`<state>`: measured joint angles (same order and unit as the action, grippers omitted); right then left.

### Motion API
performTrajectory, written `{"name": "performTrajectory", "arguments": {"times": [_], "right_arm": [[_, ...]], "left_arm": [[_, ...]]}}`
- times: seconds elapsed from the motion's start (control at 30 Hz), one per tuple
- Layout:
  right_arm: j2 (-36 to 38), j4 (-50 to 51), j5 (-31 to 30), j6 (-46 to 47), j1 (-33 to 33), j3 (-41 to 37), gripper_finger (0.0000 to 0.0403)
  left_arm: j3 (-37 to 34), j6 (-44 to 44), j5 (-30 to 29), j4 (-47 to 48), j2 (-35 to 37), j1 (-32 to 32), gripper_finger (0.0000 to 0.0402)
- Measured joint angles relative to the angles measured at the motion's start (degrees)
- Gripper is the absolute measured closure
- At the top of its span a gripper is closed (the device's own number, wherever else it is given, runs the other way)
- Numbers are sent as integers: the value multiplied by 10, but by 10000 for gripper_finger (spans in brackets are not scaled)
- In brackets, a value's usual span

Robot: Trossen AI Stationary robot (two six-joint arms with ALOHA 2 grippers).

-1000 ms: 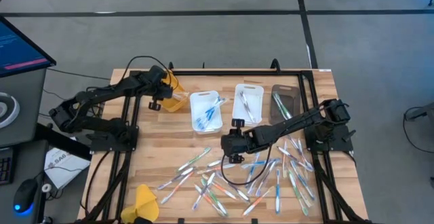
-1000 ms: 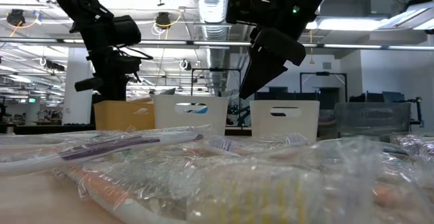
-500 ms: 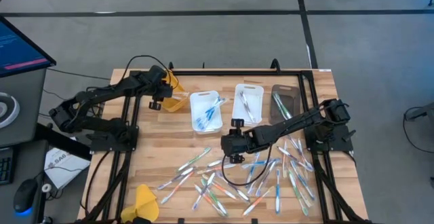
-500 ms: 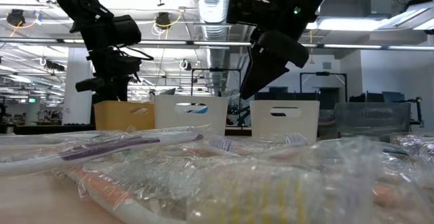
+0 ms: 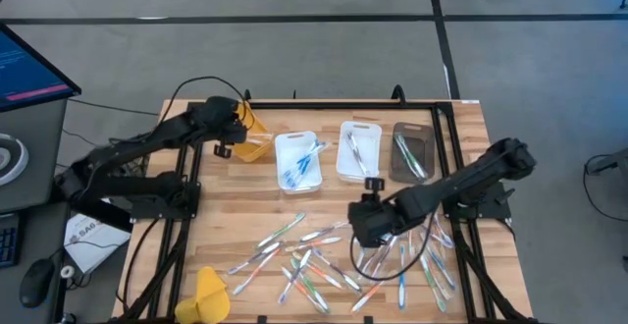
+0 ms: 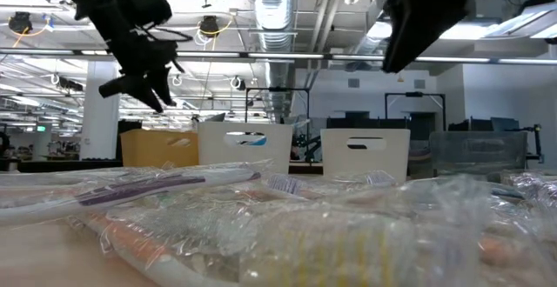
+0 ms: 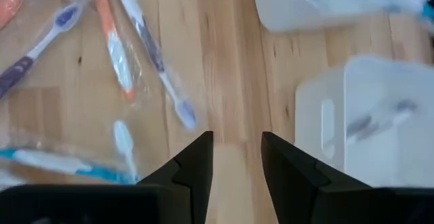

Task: Pick & Place Toothbrushes
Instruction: Put the purple toothbrush into the right white bin

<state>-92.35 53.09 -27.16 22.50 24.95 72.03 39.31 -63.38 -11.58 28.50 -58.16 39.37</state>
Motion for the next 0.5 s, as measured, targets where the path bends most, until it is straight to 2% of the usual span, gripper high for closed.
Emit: {"name": "performTrajectory", "arguments": {"times": [0.17, 0.3, 0.5], "right_arm": [[12, 60, -25, 97, 14, 0, 284], [13, 100, -27, 134, 17, -13, 284], [13, 117, 29, 182, 17, -52, 284]], "left_arm": [[0, 24, 57, -1, 28, 0, 262], [0, 24, 60, 0, 31, -1, 262], [0, 24, 60, -1, 30, -1, 261]]}}
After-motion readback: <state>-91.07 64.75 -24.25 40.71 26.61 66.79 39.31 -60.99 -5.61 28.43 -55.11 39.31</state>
